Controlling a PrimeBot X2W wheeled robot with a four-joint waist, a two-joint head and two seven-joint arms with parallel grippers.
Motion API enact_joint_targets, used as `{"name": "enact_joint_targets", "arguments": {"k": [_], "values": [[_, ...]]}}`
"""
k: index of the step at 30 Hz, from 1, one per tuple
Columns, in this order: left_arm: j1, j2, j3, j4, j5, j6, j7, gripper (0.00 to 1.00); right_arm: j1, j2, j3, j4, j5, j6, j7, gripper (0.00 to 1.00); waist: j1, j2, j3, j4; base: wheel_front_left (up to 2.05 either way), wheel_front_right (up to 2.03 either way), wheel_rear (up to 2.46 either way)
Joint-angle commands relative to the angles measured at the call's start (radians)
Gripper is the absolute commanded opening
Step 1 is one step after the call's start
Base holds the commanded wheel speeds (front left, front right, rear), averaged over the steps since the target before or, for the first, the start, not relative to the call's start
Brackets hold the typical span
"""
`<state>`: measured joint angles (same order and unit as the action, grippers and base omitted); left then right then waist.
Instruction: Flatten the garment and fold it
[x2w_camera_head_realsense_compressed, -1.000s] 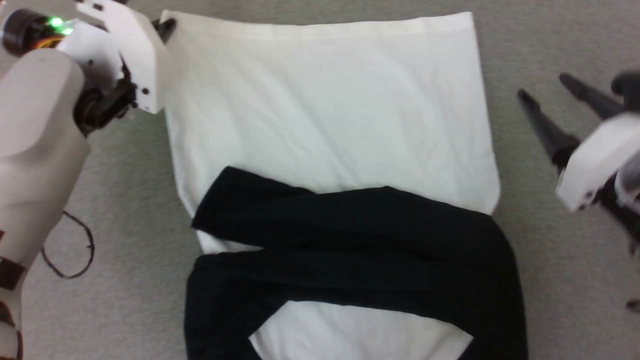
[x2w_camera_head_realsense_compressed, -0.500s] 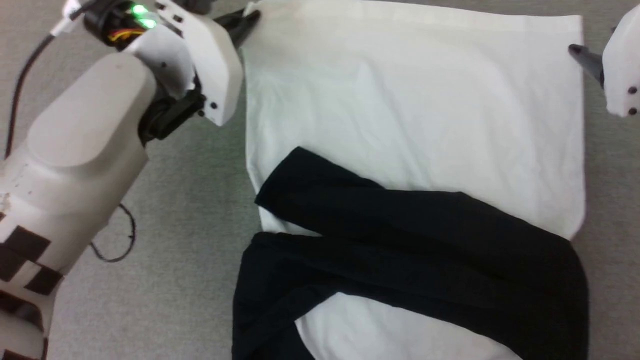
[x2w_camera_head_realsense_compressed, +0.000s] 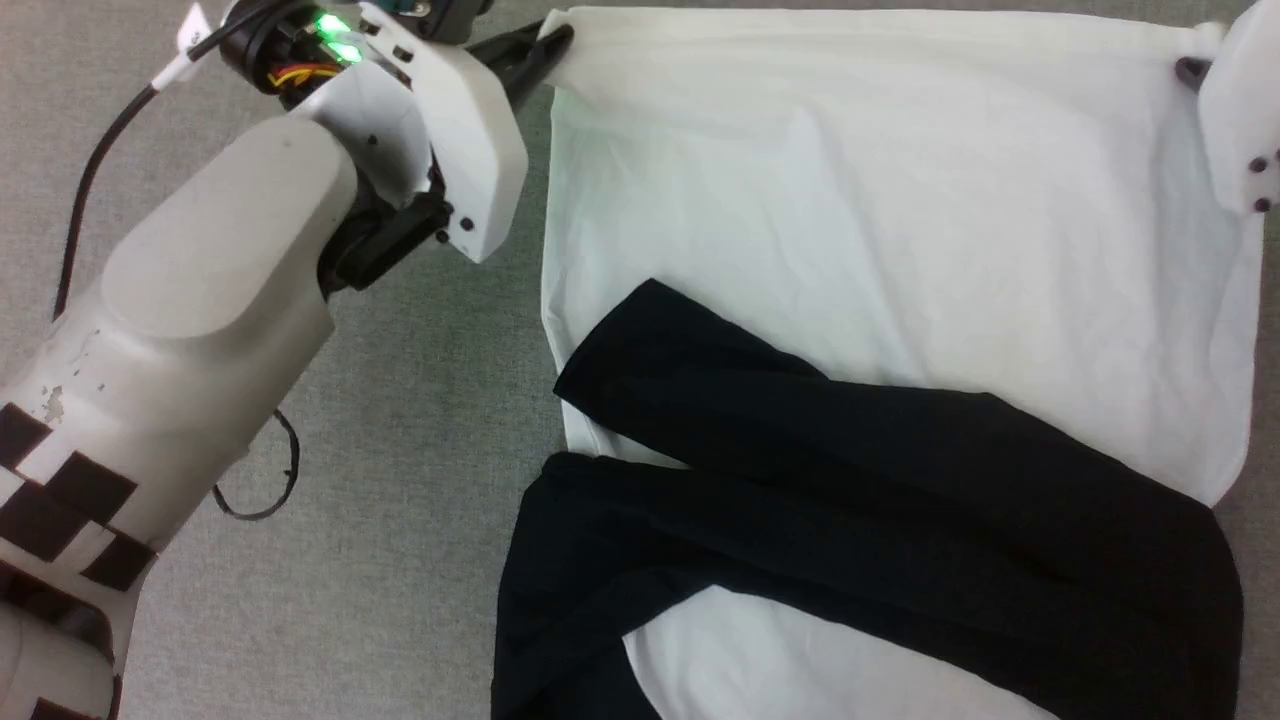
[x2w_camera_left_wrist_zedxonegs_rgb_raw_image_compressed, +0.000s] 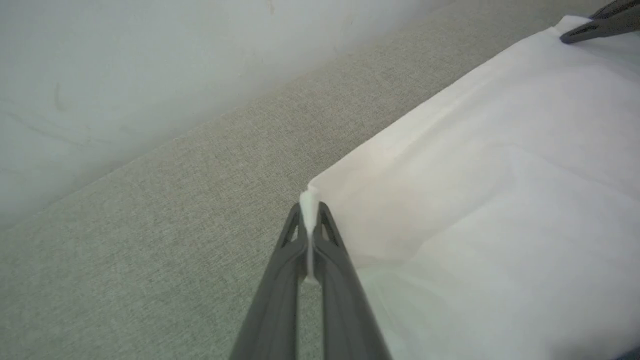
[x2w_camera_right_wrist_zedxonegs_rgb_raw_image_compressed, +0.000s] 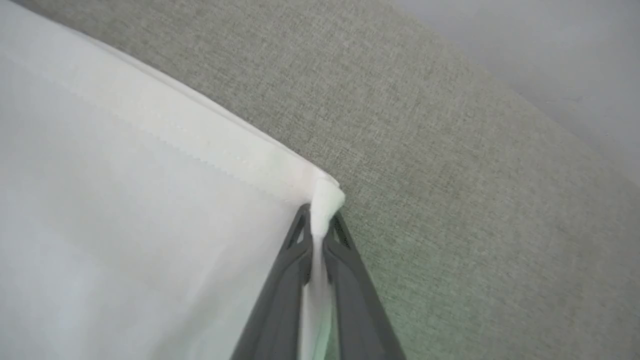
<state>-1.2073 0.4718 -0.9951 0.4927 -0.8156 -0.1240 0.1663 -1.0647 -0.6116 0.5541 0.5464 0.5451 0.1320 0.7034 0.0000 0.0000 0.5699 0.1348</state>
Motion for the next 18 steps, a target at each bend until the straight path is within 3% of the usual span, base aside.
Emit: {"name": "enact_joint_targets", "arguments": {"k": [1,11,18], "values": [[-0.003,0.001,0.0,0.008,0.001,-0.006,-0.011,0.0,0.04,0.007,0.026,0.039,0.008,-0.001,-0.008,0.0,0.0,0.0,-0.011,-0.008,0.0,0.0,0.0],[0.023,0.023,0.042,0.093,-0.017,-0.005,-0.13,0.0,-0.025,0.007,0.026,0.088,0.032,-0.001,-0.315,0.0,0.0,0.0,-0.118,-0.053,0.0,0.0,0.0],[0.068,0.055,0.063,0.102,-0.023,0.002,-0.219,0.0,-0.015,-0.005,0.046,0.104,0.052,-0.001,-0.448,0.0,0.0,0.0,-0.212,-0.078,0.0,0.0,0.0]]}}
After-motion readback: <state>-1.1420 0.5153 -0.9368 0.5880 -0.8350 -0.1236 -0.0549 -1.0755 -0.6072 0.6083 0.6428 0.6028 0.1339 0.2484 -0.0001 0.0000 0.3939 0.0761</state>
